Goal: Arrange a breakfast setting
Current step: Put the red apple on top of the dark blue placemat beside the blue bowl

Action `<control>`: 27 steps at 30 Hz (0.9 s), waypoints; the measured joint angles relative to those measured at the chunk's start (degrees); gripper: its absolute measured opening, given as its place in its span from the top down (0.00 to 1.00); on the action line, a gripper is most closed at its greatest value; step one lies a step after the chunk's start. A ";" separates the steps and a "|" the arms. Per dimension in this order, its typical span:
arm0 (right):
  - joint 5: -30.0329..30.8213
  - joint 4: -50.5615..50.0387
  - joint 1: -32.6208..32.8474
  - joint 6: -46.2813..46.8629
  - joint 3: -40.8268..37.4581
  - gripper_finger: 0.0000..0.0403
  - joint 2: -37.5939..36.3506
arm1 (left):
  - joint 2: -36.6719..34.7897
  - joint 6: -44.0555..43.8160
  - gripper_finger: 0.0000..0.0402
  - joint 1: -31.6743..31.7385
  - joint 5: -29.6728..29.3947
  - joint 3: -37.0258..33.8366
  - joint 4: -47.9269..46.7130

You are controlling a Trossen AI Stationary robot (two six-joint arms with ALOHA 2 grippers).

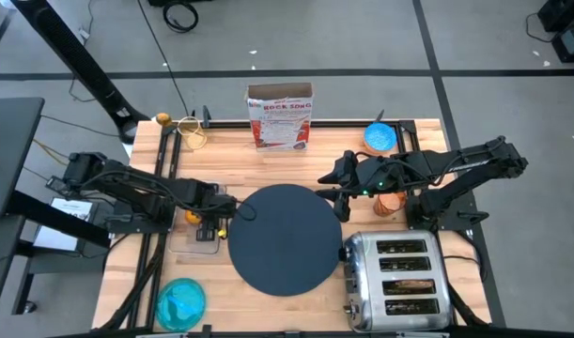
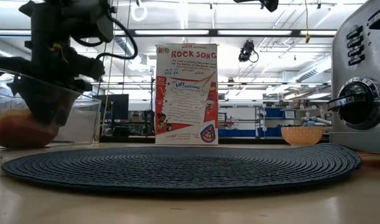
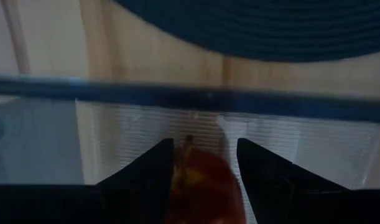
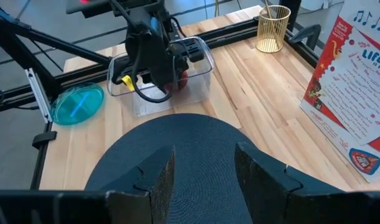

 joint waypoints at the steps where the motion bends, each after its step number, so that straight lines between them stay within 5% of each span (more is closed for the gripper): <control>1: -0.02 -0.02 0.02 -0.05 0.00 0.57 0.00 | 0.43 -0.01 0.54 0.39 -0.19 -0.01 0.22; 13: -2.43 0.00 0.06 -0.13 0.00 0.57 0.00 | 0.65 0.07 0.71 7.39 -0.23 -0.01 0.39; 27: -3.91 0.01 0.26 1.40 0.00 0.57 -0.01 | 5.33 -0.14 0.89 7.92 0.89 0.12 0.34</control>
